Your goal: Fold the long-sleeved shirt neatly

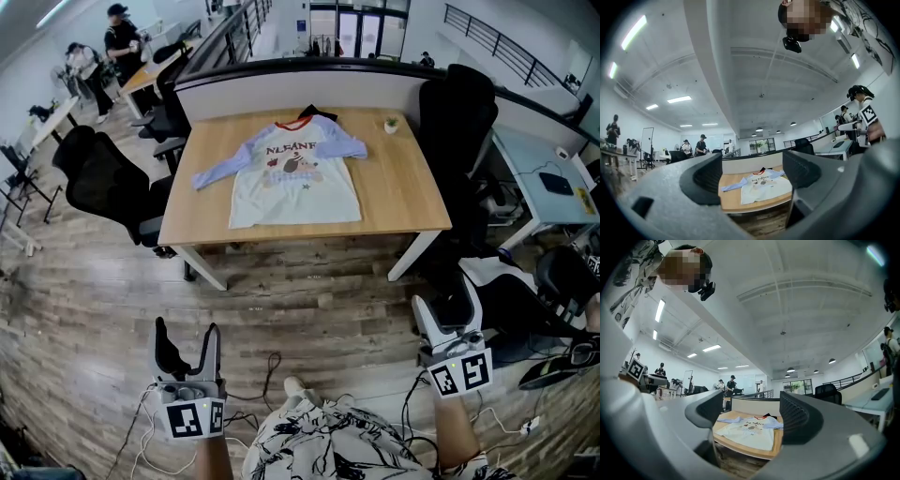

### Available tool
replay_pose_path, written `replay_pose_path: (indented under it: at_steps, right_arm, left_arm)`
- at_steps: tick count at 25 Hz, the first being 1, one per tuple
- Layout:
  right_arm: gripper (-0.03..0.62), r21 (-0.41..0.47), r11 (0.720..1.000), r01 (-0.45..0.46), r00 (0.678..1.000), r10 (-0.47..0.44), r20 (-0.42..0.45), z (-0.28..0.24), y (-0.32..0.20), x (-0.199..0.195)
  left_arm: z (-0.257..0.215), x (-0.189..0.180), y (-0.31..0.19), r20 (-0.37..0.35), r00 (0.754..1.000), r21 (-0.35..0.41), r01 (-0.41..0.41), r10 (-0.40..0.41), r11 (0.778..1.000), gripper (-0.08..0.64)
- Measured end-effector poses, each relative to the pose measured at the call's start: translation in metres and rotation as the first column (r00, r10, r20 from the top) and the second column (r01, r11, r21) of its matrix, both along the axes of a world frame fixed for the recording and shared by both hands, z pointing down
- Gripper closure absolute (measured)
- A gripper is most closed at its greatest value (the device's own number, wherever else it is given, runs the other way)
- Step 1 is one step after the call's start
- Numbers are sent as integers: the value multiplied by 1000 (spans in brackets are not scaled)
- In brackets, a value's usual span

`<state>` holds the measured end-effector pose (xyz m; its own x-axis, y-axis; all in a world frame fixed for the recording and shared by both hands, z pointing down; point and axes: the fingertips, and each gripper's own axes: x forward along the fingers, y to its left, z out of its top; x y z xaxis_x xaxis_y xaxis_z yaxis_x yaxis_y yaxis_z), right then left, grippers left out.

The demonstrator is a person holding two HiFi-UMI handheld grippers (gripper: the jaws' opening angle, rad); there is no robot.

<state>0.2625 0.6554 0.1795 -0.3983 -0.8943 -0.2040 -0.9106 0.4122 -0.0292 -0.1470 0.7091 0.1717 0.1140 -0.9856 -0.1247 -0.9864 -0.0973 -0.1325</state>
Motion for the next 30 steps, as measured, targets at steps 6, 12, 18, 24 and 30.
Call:
replay_pose_path:
  at_steps: [6,12,18,24,30]
  right_arm:
    - [133,3,1000,-5,1000,5,-14,2,-5,-6]
    - [132,1,1000,-22,1000,22,-7,0,-14,-16]
    - [130,-9,997,-72,997,72,0,3,-24,-33]
    - [132,-47,995,-93,996,94,12,16,-48,-45]
    - [132,-47,995,-82,996,83,12,27,-107,-55]
  left_arm:
    - [5,-5,-8,-7,1000,-19,5,-5,1000,75]
    - [11,-17,-21,-14,1000,-35,-3,3,999,66]
    - [15,-45,-45,-4,999,-47,-37,37,998,64]
    - [23,-64,-78,-1,999,-70,-52,52,996,64]
    - [33,-69,-130,5,999,-91,-44,45,995,64]
